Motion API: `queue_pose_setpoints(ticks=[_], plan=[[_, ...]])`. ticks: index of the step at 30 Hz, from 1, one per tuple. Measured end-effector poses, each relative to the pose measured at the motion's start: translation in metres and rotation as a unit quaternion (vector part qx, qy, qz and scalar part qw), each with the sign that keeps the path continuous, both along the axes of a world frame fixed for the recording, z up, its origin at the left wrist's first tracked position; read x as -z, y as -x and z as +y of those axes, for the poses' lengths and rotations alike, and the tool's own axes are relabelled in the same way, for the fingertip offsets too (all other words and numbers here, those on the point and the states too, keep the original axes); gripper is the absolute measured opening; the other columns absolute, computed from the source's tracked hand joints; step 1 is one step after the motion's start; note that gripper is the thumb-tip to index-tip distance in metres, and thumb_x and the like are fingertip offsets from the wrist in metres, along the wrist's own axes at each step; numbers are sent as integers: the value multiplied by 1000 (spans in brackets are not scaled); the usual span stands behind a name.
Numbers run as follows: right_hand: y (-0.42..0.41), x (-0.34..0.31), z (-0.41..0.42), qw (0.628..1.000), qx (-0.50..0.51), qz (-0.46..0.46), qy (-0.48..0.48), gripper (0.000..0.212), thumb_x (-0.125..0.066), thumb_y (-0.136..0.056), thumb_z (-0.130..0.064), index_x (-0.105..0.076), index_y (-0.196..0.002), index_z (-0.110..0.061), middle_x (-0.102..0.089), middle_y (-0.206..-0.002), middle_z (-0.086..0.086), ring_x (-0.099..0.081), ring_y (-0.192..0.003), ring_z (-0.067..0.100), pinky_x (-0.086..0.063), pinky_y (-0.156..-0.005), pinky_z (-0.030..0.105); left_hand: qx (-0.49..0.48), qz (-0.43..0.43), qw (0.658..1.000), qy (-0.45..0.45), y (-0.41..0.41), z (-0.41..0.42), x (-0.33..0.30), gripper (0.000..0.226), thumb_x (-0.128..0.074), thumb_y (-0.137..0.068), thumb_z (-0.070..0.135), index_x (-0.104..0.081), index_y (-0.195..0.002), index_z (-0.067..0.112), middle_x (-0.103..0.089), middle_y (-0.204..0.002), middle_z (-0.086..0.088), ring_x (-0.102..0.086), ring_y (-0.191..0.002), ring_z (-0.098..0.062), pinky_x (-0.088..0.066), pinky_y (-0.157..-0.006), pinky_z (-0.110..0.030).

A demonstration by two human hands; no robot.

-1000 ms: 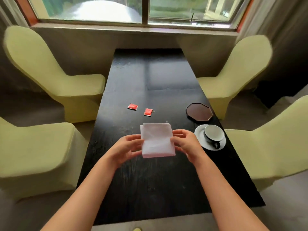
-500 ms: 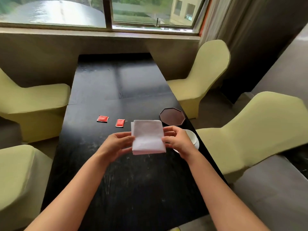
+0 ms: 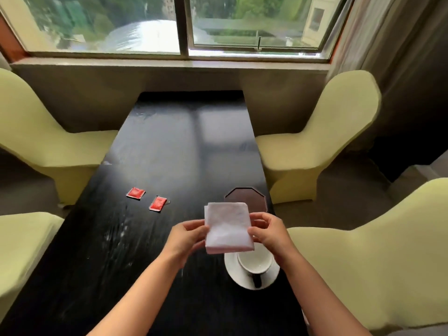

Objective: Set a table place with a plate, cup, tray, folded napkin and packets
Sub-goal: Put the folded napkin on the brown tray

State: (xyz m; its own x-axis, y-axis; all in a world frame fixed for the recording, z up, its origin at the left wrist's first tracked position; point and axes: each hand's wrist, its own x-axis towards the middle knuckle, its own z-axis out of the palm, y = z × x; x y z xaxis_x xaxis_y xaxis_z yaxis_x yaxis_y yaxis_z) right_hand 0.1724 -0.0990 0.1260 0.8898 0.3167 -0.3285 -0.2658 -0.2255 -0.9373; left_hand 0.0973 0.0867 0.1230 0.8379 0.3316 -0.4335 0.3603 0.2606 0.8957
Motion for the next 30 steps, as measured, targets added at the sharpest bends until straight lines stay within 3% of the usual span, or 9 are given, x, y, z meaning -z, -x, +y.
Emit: queue_pose_setpoints(ticks=[5,9,12,18,22,28,30], plan=[[-55,28,-22,1000,-13,9,11,37,-61,-75,9,-62,-106,-10,-68,-99,6,-65,-94,19,-57,-74,30,-14,25,998,-50,-49,-27,24,15,-64,-83,4,-71,-91,15,-74,-91,-6,-70,-86,-19,-55,-68,-26],[-102,62,-19,999,18,-16,31,36,-58,-74,10,-63,-100,-15,-68,-90,3,-65,-89,19,-55,-79,35,-43,39,992,-111,-104,-30,55,13,-63,-83,1,-68,-93,8,-72,-85,-7,-67,-75,-18,-53,-55,-18],[-135,91,-12,997,31,-33,58,37,-56,-74,10,-61,-94,-22,-68,-88,1,-66,-87,19,-55,-79,35,-57,46,988,-138,-145,-26,83,22,-66,-82,2,-57,-101,7,-69,-80,-7,-64,-67,-17,-50,-53,-22],[-188,137,0,994,34,-49,89,44,-54,-73,9,-62,-82,-34,-70,-84,0,-67,-84,20,-54,-80,36,-12,43,981,-186,-200,-12,130,23,-63,-80,-1,-62,-94,16,-70,-78,-1,-68,-76,-15,-57,-71,-34],[-216,155,9,992,31,-61,106,39,-55,-73,6,-64,-90,-28,-69,-85,0,-67,-84,21,-54,-82,36,-8,48,978,-204,-226,-1,154,23,-65,-79,3,-64,-84,26,-71,-83,-3,-68,-81,-18,-57,-77,-41],[-238,181,17,986,30,-72,147,37,-56,-76,3,-66,-106,-18,-66,-87,-1,-62,-81,15,-51,-78,28,43,50,977,-201,-249,2,176,35,-58,-77,-2,-59,-101,24,-69,-91,1,-66,-87,-15,-54,-72,-33],[-240,187,17,982,33,-78,167,38,-55,-77,3,-66,-107,-17,-65,-87,0,-62,-80,16,-49,-77,26,62,50,975,-206,-250,-1,182,41,-58,-75,-3,-58,-102,28,-68,-92,4,-65,-90,-14,-54,-78,-35]])
